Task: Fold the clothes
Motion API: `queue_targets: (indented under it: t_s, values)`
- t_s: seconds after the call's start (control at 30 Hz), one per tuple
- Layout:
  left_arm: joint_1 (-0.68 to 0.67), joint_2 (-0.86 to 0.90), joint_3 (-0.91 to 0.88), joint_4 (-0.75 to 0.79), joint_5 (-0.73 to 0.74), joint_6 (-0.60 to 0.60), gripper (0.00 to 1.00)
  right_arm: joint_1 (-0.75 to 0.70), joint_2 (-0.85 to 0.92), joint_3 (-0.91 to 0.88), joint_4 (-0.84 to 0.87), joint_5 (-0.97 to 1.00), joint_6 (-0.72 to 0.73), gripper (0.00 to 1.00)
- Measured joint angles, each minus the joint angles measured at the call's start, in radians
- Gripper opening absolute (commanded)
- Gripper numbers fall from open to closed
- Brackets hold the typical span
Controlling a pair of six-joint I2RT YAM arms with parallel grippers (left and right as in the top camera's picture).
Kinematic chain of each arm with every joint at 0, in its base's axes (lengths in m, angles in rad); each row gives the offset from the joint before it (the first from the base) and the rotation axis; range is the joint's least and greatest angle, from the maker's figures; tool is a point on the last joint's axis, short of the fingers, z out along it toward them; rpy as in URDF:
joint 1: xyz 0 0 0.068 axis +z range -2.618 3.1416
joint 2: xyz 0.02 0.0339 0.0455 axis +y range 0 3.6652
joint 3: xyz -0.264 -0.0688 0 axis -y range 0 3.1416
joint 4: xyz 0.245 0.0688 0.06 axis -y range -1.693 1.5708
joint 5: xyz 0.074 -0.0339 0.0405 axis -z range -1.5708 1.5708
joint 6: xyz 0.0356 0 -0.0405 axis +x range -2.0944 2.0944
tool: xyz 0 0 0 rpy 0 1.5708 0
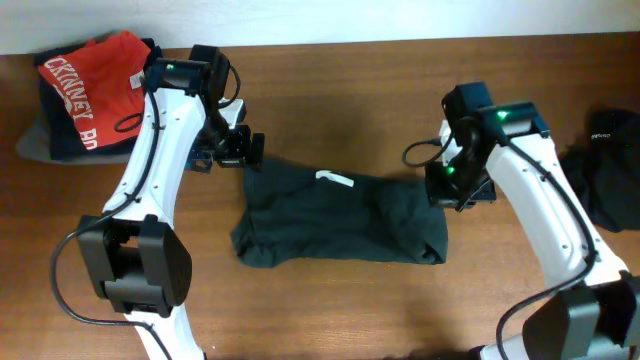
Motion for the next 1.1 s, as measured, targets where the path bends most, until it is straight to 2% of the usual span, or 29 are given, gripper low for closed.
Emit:
queue_targets:
  t_s: [0.3, 0.5, 0.93, 1.1]
  values:
    - [0.000, 0.000, 0.000, 0.000, 0.000, 0.000, 0.99, 0.000, 0.002, -0.323, 0.285, -0.153, -0.005, 0.04]
    - [0.000, 0.000, 0.000, 0.000, 0.000, 0.000, 0.99, 0.001, 0.002, -0.440, 0.404, -0.291, -0.005, 0.04]
    - [0.000, 0.000, 0.000, -0.005, 0.000, 0.000, 0.99, 0.013, -0.027, -0.433, 0.410, -0.369, 0.048, 0.04]
    - [0.000, 0.000, 0.000, -0.005, 0.000, 0.000, 0.99, 0.013, -0.097, -0.392, 0.331, -0.452, -0.030, 0.04]
